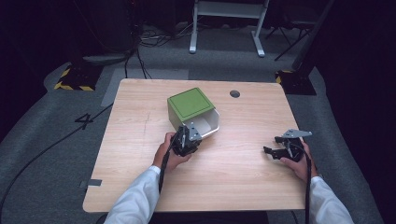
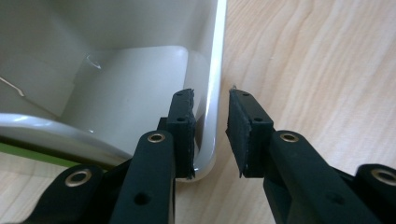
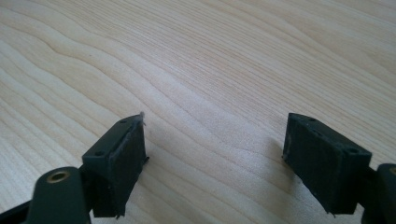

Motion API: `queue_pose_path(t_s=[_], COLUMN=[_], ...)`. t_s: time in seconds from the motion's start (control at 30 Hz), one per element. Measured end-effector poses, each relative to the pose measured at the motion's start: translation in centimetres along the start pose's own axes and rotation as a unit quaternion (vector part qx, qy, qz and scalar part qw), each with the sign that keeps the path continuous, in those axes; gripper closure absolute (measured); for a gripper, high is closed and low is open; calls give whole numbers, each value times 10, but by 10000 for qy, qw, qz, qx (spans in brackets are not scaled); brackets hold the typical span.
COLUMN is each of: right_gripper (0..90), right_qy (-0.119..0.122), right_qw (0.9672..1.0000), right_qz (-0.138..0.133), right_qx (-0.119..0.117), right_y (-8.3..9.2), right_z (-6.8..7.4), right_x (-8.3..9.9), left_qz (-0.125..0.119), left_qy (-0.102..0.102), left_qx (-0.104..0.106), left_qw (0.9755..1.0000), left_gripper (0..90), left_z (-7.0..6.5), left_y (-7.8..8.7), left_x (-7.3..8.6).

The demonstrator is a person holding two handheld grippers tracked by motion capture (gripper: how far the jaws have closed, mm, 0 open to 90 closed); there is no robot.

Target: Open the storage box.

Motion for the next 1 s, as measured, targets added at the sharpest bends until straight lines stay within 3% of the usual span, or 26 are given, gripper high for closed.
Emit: queue_pose_path(t_s=[0.2, 0.3, 0.43, 0.5, 0.83, 1.0], right_gripper=[210, 209, 209, 210, 209, 210], right_qy=[7, 7, 5, 2, 3, 3], right_qw=[10000, 10000, 10000, 10000, 10000, 10000], right_qz=[-3, -3, -5, 0, -4, 0], right_qx=[-1, 0, -1, 2, 2, 1], right_y=[0, 0, 0, 0, 0, 0], right_z=[0, 0, 0, 0, 0, 0], right_x=[0, 0, 0, 0, 0, 0], left_qz=[-119, -132, -166, -252, -274, -298], left_qy=[-84, -220, -208, -152, -146, -261], left_qx=[77, 150, 239, 397, 520, 576], left_qw=[9999, 9996, 9994, 9988, 9982, 9976], left_gripper=[771, 791, 797, 809, 809, 803], left_z=[-8, -13, -16, -18, -26, -34], left_y=[3, 5, 6, 8, 11, 13], left_x=[-1, -2, -3, -4, -7, -10])
Point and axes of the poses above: each handheld gripper's, and its own axes: y roughly backward along the jaws, x roughly out of its underside, z roughly to its left, the point moved 5 cm from there along -y, roughly forward along the jaws, and after that the axes turned 15 degrees about -y, right-handed, at the moved point
